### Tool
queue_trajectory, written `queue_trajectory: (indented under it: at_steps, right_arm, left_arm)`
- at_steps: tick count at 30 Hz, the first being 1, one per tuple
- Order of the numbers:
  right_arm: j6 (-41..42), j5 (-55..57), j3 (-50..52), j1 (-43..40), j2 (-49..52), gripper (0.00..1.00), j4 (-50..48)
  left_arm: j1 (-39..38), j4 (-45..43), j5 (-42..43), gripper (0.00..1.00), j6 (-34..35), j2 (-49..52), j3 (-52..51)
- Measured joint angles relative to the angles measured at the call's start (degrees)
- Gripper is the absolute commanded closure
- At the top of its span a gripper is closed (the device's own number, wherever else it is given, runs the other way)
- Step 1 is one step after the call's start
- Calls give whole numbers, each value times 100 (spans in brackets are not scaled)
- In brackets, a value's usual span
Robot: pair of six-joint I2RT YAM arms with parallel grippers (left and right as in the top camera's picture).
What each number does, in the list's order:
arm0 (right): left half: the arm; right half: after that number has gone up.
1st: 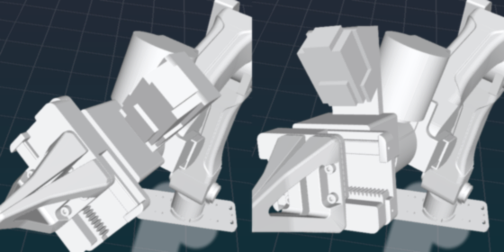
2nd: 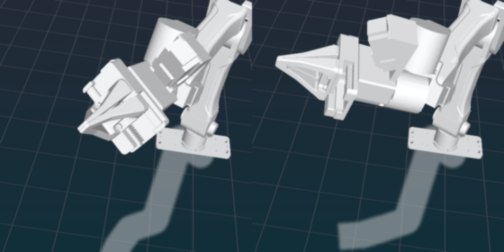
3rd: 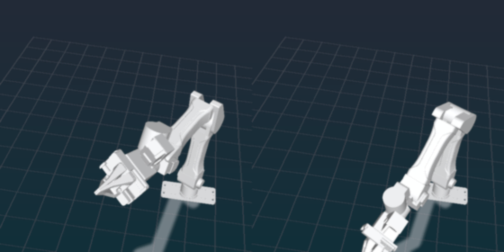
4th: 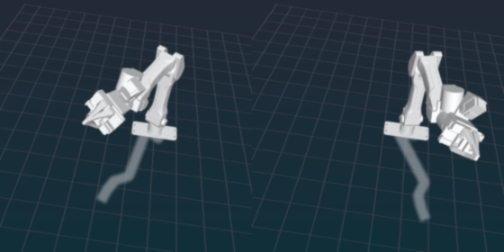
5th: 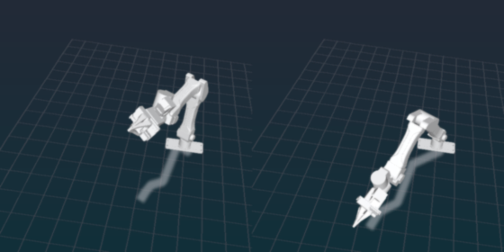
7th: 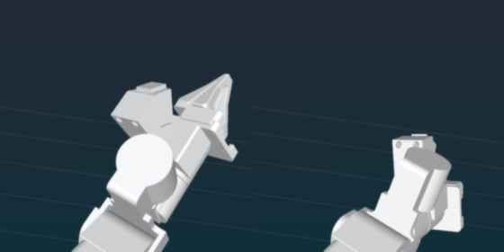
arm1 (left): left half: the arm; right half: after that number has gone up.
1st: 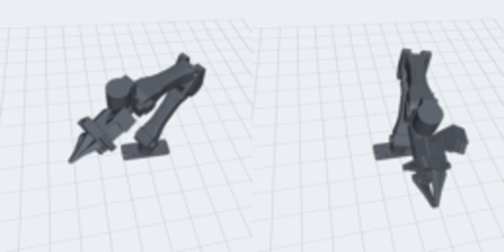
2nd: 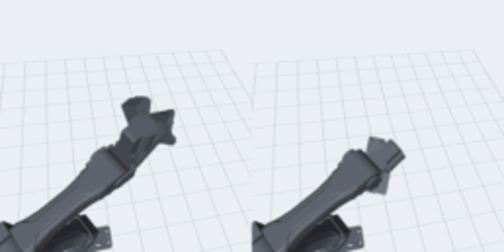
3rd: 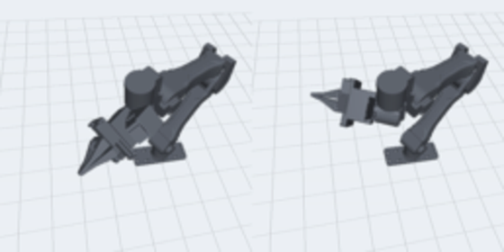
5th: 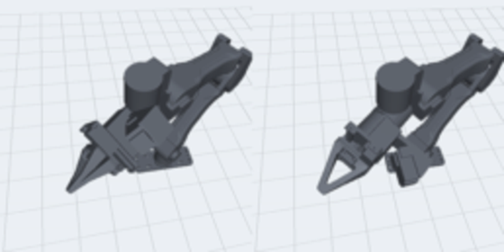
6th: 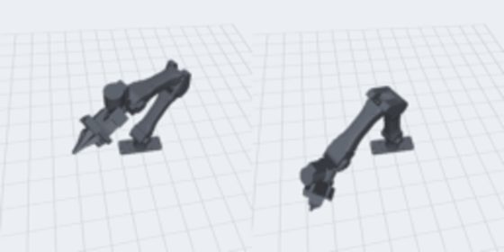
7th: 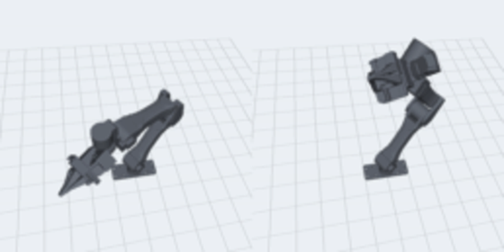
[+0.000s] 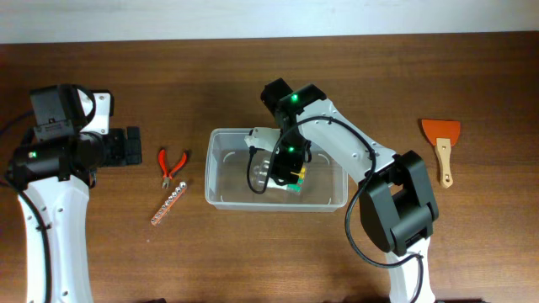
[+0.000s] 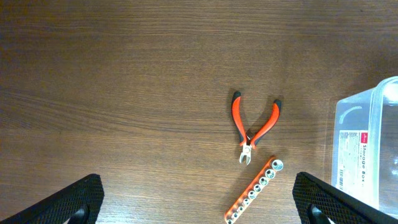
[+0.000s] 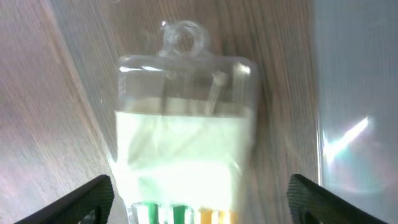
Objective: Pack container
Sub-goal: 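Carry the blister pack with right gripper into the container, then release the blister pack and lift right gripper away, then lower right gripper onto the scraper's wooden handle and grasp it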
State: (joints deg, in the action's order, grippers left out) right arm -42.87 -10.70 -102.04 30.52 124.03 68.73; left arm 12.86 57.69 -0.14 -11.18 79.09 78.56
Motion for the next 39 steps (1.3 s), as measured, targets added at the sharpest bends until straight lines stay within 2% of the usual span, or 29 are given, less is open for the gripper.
queue_trajectory:
  at_steps: [2, 7, 11, 16, 19, 25, 31, 39]
  right_arm:
    - [0, 0, 0, 0, 0, 10, 2]
    - [70, 0, -22, 2, 0, 0, 223]
    - [229, 11, -505, 24, -70, 1, 761]
    - [1187, 662, -1591, -87, -815, 1, 887]
    - [2044, 1187, -2072, -660, -1517, 1, 1005]
    - [3318, 1744, -2312, -3161, -2247, 1, 1784]
    - [3344, 1740, -1751, -4656, -2157, 1, 1652]
    - [2767, 1637, 402, -5239, -2083, 1, -229]
  left_arm:
    - [0, 0, 0, 1, 0, 0, 0]
    - [0, 0, 0, 1, 0, 0, 0]
    - [0, -2, 0, 1, 0, 0, 0]
    - [0, 0, 0, 1, 0, 0, 0]
    - [0, -2, 0, 1, 0, 0, 0]
    - [0, 0, 0, 1, 0, 0, 0]
    - [0, -2, 0, 1, 0, 0, 0]
    - [0, -2, 0, 1, 0, 0, 0]
